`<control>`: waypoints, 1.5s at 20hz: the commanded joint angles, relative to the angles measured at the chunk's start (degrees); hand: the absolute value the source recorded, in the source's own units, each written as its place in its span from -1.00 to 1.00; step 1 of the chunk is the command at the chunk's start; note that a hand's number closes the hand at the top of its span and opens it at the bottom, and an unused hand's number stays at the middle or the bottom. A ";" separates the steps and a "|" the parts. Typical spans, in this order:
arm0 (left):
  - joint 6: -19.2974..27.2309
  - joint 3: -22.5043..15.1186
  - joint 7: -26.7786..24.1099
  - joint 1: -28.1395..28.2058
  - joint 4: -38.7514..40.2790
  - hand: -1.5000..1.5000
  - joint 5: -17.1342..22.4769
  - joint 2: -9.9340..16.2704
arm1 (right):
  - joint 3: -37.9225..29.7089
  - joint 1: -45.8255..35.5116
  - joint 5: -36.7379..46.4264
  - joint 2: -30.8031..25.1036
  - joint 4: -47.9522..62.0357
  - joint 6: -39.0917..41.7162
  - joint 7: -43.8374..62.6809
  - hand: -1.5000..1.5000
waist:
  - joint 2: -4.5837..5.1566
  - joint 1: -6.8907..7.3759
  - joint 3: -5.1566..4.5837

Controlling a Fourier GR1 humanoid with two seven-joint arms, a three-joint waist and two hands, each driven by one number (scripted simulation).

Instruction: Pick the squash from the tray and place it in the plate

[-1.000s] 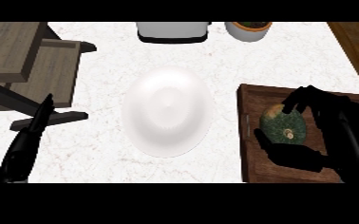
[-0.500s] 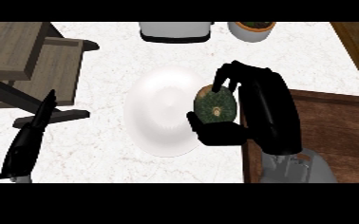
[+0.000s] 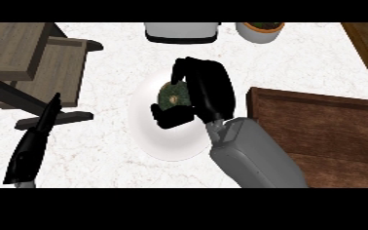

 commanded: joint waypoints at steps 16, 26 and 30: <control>-2.12 -0.45 1.61 -1.87 -1.02 0.00 -0.60 -0.19 | 14.74 -12.45 -30.49 0.56 36.89 -34.36 -5.58 -1.00 | 0.53 2.42 0.07; 1.18 0.10 -0.95 2.33 -0.90 0.00 -2.21 -2.37 | 4.31 -5.70 -31.38 -1.01 27.40 -48.64 -12.33 -1.00 | -0.24 -0.94 0.07; 0.23 0.59 -0.22 2.62 -1.69 0.00 -1.45 -1.95 | -0.68 3.17 -38.23 -5.73 16.42 -47.15 -20.53 -1.00 | -0.30 -1.68 0.15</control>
